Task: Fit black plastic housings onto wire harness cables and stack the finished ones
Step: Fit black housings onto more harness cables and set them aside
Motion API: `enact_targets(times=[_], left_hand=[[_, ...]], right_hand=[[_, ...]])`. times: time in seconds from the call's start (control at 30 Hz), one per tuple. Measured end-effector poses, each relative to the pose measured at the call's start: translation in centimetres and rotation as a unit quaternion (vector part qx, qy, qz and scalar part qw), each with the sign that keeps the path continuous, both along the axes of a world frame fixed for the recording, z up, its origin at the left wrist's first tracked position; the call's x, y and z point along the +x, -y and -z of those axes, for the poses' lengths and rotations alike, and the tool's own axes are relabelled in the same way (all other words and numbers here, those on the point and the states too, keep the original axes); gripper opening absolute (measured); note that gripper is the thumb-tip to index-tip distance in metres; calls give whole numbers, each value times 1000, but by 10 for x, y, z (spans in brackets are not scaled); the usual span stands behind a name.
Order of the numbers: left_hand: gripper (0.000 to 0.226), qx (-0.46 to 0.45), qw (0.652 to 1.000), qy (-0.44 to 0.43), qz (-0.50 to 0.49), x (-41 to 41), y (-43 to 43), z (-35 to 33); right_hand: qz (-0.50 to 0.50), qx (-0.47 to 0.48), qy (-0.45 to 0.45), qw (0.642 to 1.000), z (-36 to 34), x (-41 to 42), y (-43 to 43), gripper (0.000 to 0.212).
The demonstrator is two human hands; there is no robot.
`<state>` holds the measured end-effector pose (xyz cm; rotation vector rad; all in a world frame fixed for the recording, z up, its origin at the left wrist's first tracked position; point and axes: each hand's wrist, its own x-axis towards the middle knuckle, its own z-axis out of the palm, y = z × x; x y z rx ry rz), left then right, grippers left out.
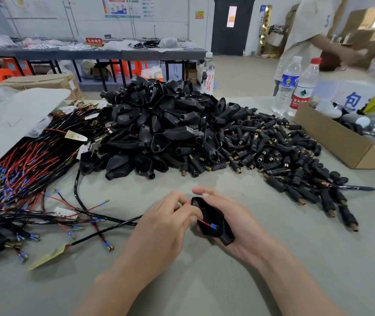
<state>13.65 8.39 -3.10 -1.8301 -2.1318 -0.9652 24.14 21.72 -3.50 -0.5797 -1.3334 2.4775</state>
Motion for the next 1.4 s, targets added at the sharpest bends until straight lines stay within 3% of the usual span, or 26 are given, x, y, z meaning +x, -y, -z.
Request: enact_targets(times=[0.2,0.43,0.63,0.77,0.9,1.0,1.07,1.23,1.4], left_hand=[[18,-25,995,81,54,5,0,6],[13,-6,981,186,53,5,-4,15],[45,19,989,141,32,8,-6,19],[41,65,992,108,-25,3,-5,20],[35,42,992,106,-45,-2,-4,17],[19,57,988,111,-89,-5,-6,18],[15,81,978,132,-141,-11,-7,18],[11,84,958,192,-196,-20,1,15],[11,101,954,195,-203,-16,0,13]], right_hand=[[2,14,1,1000,1,0,3,22],[-30,-74,-28,996,-2,1,5,22],[-116,-172,-68,976,-7,9,1,33],[-135,-122,-90,979,-7,8,4,40],[-107,-78,-90,987,-5,4,8,39],[-44,-111,-74,990,-4,0,9,40],[-15,-104,-71,992,-2,-3,10,36],[67,56,-22,996,3,-10,16,22],[103,82,-32,991,3,-8,14,9]])
